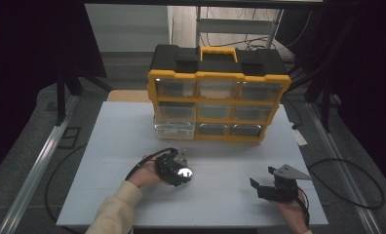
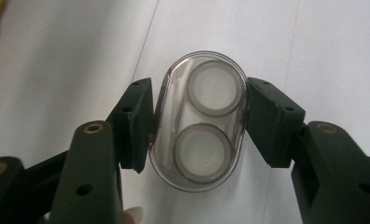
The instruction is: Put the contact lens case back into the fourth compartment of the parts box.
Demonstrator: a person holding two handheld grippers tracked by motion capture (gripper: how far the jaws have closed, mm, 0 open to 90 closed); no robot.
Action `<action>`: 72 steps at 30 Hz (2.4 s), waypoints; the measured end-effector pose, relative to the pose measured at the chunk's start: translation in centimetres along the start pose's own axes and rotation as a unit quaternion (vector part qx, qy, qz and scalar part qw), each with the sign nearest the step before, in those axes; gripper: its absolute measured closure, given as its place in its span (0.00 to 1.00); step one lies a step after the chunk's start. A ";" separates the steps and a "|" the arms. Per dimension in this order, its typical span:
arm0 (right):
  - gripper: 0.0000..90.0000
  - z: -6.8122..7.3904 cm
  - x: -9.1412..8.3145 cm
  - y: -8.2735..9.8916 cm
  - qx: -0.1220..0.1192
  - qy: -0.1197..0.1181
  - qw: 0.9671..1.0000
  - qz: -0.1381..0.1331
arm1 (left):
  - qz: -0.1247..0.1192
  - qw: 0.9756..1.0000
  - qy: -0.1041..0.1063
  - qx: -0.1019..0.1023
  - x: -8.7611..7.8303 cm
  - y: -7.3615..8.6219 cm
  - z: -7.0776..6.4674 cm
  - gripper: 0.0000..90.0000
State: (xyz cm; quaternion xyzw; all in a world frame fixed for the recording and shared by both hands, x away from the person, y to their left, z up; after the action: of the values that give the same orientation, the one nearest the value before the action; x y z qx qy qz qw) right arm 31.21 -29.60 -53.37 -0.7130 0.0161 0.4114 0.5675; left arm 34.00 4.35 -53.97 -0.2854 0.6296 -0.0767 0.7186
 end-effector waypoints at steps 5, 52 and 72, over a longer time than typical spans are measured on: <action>0.17 0.0 0.0 0.0 0.000 0.000 1.000 0.000 | -0.023 1.000 -0.012 -0.006 -0.5 0.1 -0.3 0.50; 0.16 0.1 0.0 0.0 0.001 -0.006 1.000 0.000 | -0.109 0.991 -0.063 -0.053 -4.3 0.5 -2.3 0.51; 0.15 0.2 0.1 0.0 0.000 -0.006 1.000 0.000 | -0.132 0.986 -0.078 -0.065 -5.2 0.3 -2.6 0.51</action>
State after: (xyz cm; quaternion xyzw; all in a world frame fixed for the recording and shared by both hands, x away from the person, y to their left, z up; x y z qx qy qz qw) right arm 31.17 -29.44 -53.42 -0.7105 0.0132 0.4157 0.5677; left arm 30.46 6.24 -49.72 -0.4173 0.5325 -0.1071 0.7286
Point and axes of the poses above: each handheld gripper's, and its own axes: x roughly forward along the jaws, y roughly out of its underside, z roughly to its left, the point moved 4 cm from there along x, roughly forward along the jaws, and after that the axes turned 3 degrees about z, right-handed, at the moved point
